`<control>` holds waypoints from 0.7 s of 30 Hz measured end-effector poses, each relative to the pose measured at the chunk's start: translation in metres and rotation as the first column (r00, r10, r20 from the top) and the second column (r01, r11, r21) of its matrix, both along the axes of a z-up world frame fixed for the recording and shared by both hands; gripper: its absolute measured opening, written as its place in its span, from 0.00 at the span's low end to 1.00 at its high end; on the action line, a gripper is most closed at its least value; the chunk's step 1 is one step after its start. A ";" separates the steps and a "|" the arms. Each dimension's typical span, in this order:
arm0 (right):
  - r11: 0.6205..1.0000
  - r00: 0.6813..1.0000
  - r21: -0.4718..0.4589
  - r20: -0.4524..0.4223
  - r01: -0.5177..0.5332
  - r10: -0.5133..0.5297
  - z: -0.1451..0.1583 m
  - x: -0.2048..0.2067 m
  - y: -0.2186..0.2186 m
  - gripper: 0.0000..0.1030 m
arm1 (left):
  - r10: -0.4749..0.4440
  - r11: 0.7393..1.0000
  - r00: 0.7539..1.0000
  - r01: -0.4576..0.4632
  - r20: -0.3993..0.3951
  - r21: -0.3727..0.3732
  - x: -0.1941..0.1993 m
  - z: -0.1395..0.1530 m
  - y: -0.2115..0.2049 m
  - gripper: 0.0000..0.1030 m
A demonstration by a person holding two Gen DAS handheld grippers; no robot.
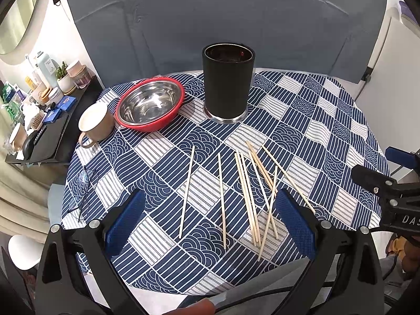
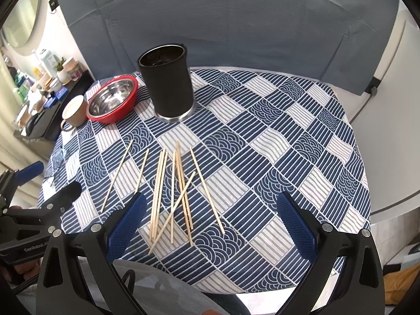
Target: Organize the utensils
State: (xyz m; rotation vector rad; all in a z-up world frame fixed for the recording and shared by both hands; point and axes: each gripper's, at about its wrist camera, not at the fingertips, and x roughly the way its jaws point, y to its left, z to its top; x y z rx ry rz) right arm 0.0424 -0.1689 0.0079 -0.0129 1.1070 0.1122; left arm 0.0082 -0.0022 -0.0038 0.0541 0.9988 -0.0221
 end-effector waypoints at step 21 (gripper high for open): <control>1.000 1.000 0.005 -0.004 0.017 -0.017 0.000 0.003 -0.003 0.92 | -0.009 1.000 1.000 0.009 -0.024 -0.001 0.004 -0.002 0.001 0.94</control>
